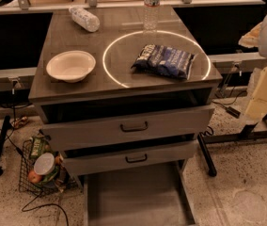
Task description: Place water bottle into bottom drawer
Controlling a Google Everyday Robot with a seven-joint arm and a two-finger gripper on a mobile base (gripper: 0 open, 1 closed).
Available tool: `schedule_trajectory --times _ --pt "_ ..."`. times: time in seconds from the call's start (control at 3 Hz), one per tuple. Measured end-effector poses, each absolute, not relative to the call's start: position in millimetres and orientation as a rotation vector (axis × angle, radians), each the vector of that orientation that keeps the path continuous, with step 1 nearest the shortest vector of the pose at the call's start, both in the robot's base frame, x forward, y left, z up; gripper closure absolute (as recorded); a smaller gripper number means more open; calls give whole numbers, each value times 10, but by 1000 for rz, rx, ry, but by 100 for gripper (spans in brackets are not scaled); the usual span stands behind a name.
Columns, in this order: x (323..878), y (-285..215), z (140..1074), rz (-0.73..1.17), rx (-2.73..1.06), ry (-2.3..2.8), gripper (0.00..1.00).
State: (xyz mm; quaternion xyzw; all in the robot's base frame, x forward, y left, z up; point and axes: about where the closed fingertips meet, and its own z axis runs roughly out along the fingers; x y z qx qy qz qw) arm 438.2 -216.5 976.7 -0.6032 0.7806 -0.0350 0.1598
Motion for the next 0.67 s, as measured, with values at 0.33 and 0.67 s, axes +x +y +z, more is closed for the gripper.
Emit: schedule_trajectory --times 0.33,0.67 --pt "4382 -2165 9767 -100 -1724 2230 0" --pt "4921 -2062 9645 -54 -1633 2208 0"
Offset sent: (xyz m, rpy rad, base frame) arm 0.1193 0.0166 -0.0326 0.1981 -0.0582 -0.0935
